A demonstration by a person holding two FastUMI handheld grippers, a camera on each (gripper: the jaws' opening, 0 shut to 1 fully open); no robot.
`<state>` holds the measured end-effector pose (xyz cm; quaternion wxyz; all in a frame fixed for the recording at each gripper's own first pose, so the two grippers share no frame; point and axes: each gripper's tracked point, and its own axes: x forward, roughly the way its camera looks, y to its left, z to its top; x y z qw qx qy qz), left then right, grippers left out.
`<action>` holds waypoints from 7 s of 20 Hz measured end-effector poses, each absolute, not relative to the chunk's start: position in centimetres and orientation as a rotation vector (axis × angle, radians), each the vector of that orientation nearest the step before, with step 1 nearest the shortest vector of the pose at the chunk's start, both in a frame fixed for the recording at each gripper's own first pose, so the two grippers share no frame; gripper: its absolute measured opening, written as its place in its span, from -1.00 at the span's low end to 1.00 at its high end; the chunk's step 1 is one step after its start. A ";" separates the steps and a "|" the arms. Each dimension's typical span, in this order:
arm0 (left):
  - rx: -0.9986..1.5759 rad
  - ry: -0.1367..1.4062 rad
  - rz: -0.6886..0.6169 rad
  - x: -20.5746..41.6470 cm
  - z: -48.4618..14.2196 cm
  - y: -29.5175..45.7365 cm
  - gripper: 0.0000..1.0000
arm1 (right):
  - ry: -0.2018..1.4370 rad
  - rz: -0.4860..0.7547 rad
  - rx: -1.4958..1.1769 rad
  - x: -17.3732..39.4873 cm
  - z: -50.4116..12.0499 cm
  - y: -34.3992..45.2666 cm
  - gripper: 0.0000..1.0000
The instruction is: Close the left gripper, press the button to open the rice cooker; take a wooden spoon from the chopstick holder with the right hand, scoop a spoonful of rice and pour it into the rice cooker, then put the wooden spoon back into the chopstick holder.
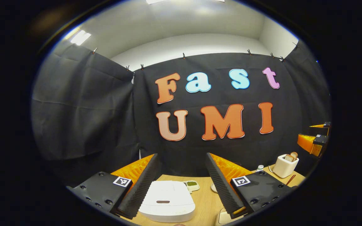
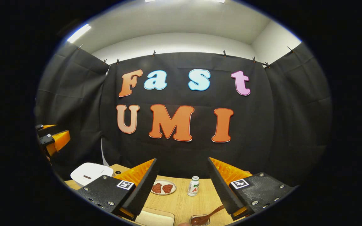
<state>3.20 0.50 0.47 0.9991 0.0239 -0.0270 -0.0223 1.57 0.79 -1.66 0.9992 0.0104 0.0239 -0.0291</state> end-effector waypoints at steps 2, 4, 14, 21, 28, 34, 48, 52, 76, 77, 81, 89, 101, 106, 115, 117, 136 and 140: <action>0.037 -0.049 -0.026 3.9 0.4 1.4 1.00 | 0.051 -0.069 0.017 1.7 -1.9 0.4 0.92; 0.031 -0.045 -0.004 4.5 0.4 2.5 0.99 | 0.053 -0.080 0.010 1.8 -2.0 -0.1 0.92; 0.028 -0.036 0.026 5.7 0.5 5.3 0.16 | 0.058 -0.137 -0.015 1.0 -2.1 -2.0 0.92; -0.014 0.057 -0.008 7.8 -1.4 5.0 -0.92 | 0.069 -0.168 -0.025 0.2 -2.5 -2.8 0.92; -0.085 0.371 -0.013 10.5 -9.8 6.7 -0.90 | 0.105 -0.220 -0.031 -1.1 -3.9 -4.2 0.92; -0.192 0.603 -0.028 12.2 -16.5 7.7 -0.90 | 0.147 -0.275 -0.030 -1.8 -5.4 -5.7 0.92; -0.328 0.933 -0.064 13.0 -28.6 7.4 -0.90 | 0.241 -0.418 -0.030 -4.7 -8.9 -8.6 0.92; -0.329 0.966 -0.084 12.8 -29.8 7.4 -0.90 | 0.254 -0.444 -0.016 -4.9 -9.4 -9.2 0.92; -0.014 0.470 -0.021 13.5 -15.8 8.7 -0.90 | 0.412 -0.367 0.160 -4.6 -16.4 -9.6 0.93; -0.007 0.441 -0.022 13.1 -15.0 8.7 -0.91 | 0.424 -0.358 0.175 -4.7 -17.0 -9.6 0.93; 0.018 0.330 -0.046 11.0 -11.9 7.6 -0.91 | 0.474 -0.327 0.213 -3.6 -19.5 -9.4 0.93; 0.037 0.189 -0.050 6.5 -7.2 5.3 -0.89 | 0.580 -0.285 0.283 -1.9 -25.3 -10.1 0.90; 0.143 0.173 -0.058 0.7 -5.6 -0.2 0.65 | 0.718 -0.216 0.399 0.7 -32.8 -10.5 0.77; 0.166 0.194 -0.003 -0.5 -5.4 -0.5 0.65 | 0.724 -0.175 0.461 1.9 -35.3 -10.2 0.31; 0.190 0.179 0.032 -1.7 -3.7 -1.9 0.72 | 0.696 -0.126 0.494 2.2 -36.1 -9.0 -0.66; 0.193 0.170 0.011 -1.5 -3.5 -2.6 0.65 | 0.689 -0.155 0.485 1.6 -36.0 -9.4 -0.71; 0.115 0.124 -0.185 4.0 -4.9 -3.5 0.63 | 0.491 -0.241 0.532 0.5 -23.7 -8.2 -0.77; 0.094 0.134 -0.205 4.5 -6.1 -2.6 0.63 | 0.460 -0.193 0.539 1.0 -20.5 -5.1 -0.78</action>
